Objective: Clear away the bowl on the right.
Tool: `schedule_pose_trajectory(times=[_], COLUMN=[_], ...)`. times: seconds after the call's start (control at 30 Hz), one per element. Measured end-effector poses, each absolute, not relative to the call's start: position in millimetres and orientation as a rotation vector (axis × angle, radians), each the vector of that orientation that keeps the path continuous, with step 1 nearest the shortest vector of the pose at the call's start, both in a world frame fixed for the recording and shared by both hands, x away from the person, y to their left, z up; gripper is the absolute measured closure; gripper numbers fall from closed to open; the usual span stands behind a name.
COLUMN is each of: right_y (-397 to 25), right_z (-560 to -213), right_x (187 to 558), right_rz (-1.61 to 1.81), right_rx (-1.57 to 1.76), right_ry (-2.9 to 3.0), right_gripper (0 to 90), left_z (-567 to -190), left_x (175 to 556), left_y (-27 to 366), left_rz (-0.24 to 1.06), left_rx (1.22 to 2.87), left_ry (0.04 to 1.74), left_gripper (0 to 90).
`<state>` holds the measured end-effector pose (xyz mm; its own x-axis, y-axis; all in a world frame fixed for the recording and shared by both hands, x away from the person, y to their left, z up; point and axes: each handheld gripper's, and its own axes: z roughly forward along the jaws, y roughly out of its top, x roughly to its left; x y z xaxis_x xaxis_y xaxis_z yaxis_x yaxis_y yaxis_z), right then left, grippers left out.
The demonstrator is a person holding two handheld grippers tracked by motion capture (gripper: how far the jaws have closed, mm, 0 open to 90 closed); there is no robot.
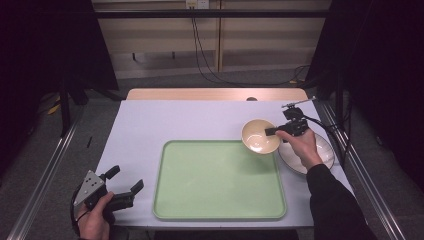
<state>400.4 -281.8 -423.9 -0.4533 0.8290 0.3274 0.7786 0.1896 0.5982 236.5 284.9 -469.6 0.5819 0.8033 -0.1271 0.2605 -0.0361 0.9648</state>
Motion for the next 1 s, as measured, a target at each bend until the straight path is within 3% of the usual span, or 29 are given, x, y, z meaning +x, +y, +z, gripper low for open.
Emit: schedule_pose_trajectory(times=[1.0], right_y=[-277], right_z=[-448], right_x=[403], right_rz=[0.987], right_rx=[1.671], right_ry=[2.423], right_gripper=[83.8], left_z=[-470], left_x=[237], left_y=[285], left_rz=[0.554], left_rx=[1.594], left_ry=[0.917], left_gripper=[0.1])
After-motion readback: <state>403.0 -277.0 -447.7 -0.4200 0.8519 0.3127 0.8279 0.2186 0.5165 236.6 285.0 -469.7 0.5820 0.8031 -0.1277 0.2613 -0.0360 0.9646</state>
